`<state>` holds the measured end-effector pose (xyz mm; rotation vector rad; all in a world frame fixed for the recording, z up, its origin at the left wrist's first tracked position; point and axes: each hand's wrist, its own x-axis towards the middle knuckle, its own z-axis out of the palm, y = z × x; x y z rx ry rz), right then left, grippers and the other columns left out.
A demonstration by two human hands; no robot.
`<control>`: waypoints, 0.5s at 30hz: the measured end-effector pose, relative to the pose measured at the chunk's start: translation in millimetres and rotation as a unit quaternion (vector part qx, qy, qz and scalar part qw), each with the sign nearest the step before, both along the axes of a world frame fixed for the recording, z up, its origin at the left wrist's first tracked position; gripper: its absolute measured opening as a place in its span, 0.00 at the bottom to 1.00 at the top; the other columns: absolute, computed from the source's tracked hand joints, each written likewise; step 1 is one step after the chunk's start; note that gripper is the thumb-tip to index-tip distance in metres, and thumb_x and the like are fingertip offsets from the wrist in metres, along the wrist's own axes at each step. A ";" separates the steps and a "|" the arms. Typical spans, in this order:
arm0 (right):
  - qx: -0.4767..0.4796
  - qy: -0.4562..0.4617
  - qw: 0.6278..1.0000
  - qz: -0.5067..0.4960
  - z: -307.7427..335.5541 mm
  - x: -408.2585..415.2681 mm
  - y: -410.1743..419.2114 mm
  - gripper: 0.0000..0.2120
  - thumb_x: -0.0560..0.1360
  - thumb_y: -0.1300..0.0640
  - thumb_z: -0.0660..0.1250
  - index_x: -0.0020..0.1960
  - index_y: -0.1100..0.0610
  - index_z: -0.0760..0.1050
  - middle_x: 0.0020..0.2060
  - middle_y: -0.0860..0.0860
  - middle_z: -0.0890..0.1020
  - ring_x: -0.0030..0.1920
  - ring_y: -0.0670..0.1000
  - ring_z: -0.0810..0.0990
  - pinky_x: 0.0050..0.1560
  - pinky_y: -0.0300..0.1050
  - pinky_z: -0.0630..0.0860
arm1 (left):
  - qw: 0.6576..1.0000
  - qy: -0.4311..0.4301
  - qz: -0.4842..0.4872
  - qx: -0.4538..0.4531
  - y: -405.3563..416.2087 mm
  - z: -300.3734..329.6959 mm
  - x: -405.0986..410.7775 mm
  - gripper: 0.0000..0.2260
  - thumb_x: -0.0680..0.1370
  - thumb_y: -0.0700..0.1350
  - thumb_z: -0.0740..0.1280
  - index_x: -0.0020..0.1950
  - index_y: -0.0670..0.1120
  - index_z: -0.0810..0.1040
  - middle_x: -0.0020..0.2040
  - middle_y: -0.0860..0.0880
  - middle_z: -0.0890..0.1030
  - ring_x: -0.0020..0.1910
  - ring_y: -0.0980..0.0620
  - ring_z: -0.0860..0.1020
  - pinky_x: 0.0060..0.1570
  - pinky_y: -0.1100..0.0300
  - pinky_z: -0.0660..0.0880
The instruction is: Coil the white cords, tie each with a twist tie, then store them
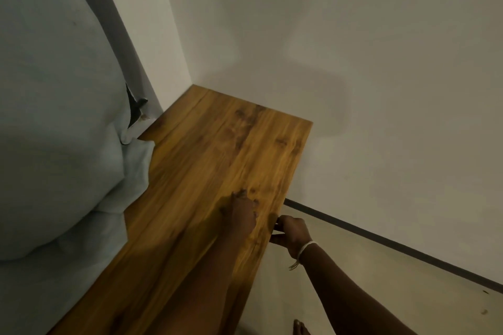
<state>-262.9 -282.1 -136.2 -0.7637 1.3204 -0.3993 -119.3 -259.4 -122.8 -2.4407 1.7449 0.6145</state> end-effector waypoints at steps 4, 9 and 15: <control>0.025 -0.013 0.999 -0.024 1.6 -0.7 -1.9 0.08 0.80 0.63 0.62 0.54 0.64 0.78 0.54 0.61 0.82 0.54 0.62 0.83 0.52 0.60 0.83 | 0.998 -0.020 -0.018 0.049 -5.3 -2.9 1.9 0.22 0.82 0.48 0.60 0.75 0.56 0.62 0.80 0.47 0.49 0.78 0.40 0.49 0.71 0.38 0.61; -0.008 0.024 0.999 0.038 7.4 -4.4 4.7 0.05 0.80 0.61 0.64 0.50 0.60 0.79 0.52 0.58 0.82 0.54 0.60 0.83 0.55 0.57 0.82 | 1.000 0.001 0.000 0.018 -2.5 -11.5 1.1 0.22 0.81 0.48 0.62 0.75 0.56 0.64 0.80 0.47 0.51 0.78 0.40 0.49 0.71 0.41 0.63; -0.050 0.148 0.973 0.171 27.2 -8.0 -10.3 0.12 0.75 0.51 0.66 0.49 0.59 0.79 0.44 0.54 0.82 0.40 0.52 0.81 0.39 0.45 0.80 | 0.987 0.123 0.056 -0.084 -3.9 12.1 5.3 0.21 0.80 0.48 0.63 0.72 0.47 0.66 0.72 0.46 0.67 0.70 0.47 0.68 0.69 0.48 0.67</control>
